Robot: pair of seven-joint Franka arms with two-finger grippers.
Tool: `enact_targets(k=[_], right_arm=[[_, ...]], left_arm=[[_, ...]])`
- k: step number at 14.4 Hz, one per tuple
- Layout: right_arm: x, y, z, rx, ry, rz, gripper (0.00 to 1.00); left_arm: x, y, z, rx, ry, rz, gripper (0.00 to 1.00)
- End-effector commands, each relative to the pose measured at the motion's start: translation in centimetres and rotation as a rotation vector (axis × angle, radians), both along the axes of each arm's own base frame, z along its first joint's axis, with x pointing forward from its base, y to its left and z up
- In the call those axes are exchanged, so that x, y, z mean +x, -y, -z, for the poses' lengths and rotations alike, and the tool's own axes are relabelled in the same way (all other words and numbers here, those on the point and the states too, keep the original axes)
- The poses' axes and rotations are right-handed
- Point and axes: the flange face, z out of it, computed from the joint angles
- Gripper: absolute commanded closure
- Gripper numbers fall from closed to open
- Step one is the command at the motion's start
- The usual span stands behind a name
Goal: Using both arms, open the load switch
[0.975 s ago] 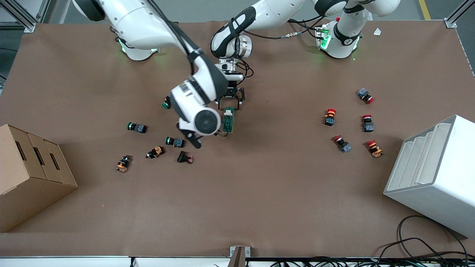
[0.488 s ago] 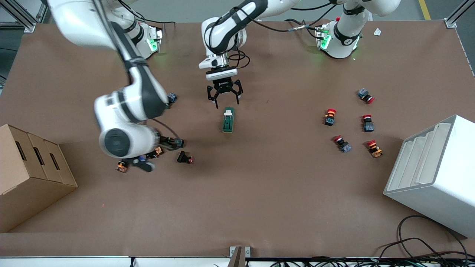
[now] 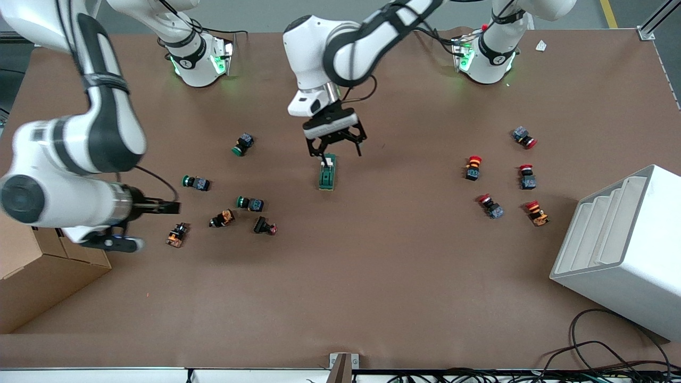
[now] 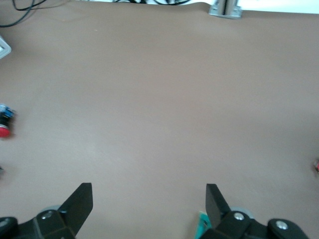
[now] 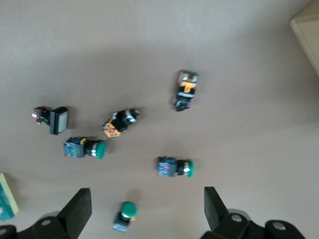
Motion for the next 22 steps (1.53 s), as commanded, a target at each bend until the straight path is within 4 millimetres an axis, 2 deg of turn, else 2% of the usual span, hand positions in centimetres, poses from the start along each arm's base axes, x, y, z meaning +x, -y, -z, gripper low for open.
enact_targets(k=[1, 3, 5, 9, 11, 13, 16, 19, 22], right_arm=[[-1.3, 3.6, -3.5, 0.005, 0.054, -0.08, 0.0], [-1.7, 5.8, -5.5, 0.014, 0.087, -0.11, 0.0], [-2.2, 7.5, -7.1, 0.014, 0.109, -0.121, 0.0], [-2.8, 8.4, -9.5, 0.006, 0.141, -0.105, 0.0], [-3.0, 9.8, -11.1, 0.004, 0.144, -0.081, 0.0], [-3.4, 10.3, -12.1, 0.007, 0.124, -0.074, 0.0], [-3.3, 10.1, -11.9, -0.011, 0.11, -0.083, 0.0], [-3.2, 10.4, -12.2, -0.002, 0.119, -0.075, 0.0], [-3.3, 9.5, -12.4, 0.0, 0.119, -0.081, 0.0]], left_arm=[[3.7, -3.0, -5.4, 0.033, -0.078, -0.031, 0.0], [7.0, -5.8, -9.2, 0.025, -0.143, -0.038, 0.0], [10.1, -9.7, -11.7, -0.011, -0.175, -0.063, 0.0], [13.8, -17.3, -16.4, -0.045, -0.239, -0.044, 0.0], [15.3, -22.2, -19.5, -0.081, -0.271, 0.003, 0.0], [15.5, -27.0, -22.4, -0.129, -0.306, 0.049, 0.0], [14.9, -32.8, -25.1, -0.188, -0.341, 0.114, 0.0], [13.6, -37.9, -27.1, -0.184, -0.372, 0.178, 0.0], [12.6, -43.2, -28.3, -0.215, -0.46, 0.254, 0.0]])
